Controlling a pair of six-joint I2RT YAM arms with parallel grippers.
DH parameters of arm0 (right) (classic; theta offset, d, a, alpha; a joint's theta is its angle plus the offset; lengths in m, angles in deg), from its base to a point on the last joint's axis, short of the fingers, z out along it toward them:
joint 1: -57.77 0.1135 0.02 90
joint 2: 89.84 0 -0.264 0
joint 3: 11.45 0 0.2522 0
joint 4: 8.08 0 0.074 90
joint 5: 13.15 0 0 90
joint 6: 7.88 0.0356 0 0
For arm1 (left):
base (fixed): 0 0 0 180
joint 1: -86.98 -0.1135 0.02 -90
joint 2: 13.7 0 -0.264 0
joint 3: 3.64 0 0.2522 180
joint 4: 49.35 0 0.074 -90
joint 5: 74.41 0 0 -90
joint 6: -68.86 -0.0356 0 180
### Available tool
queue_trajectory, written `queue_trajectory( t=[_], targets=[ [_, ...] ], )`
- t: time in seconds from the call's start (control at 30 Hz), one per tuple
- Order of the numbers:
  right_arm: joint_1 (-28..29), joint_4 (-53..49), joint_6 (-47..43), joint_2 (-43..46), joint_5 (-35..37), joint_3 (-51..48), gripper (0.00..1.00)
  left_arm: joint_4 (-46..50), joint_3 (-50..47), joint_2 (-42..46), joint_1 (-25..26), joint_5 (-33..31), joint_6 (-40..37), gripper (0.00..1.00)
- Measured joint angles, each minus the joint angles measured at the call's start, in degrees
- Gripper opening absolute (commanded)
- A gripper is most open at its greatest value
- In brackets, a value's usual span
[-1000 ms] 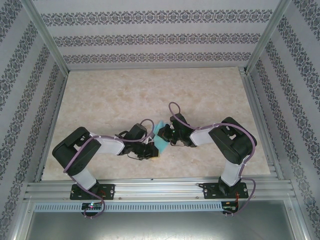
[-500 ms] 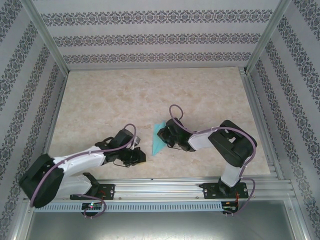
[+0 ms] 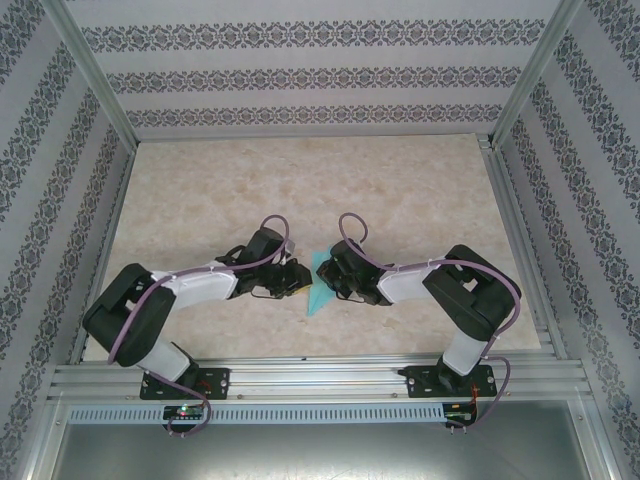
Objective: Fold a paper plane with a square sheet of paper (pick it up from the middle)
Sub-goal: Fourth fold the wing at the center of the table.
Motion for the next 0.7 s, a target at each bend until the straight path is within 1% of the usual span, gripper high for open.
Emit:
queue_trajectory(
  t=[0.1, 0.3, 0.43, 0.57, 0.7],
  targets=[
    [-0.02, 0.00, -0.02, 0.00, 0.00, 0.00, 0.10, -1.66, 0.07, -2.23, 0.07, 0.22, 0.96, 0.20],
    [-0.04, 0.00, -0.02, 0.00, -0.07, 0.00, 0.10, -1.84, 2.91, -6.82, 0.83, 0.39, 1.20, 0.19],
    [-0.17, -0.02, -0.07, 0.00, -0.57, 0.02, 0.10, 0.48, 4.35, -7.65, 0.87, -0.26, 0.81, 0.16],
    [-0.72, -0.42, -0.94, 0.09, -1.01, 0.17, 0.11, 3.96, 4.74, -8.79, 1.05, -2.89, -0.11, 0.14],
    [-1.60, -1.99, -3.17, 0.46, -2.45, 0.70, 0.12, 3.50, 4.63, -9.44, 1.27, -2.78, -1.01, 0.12]
  ],
)
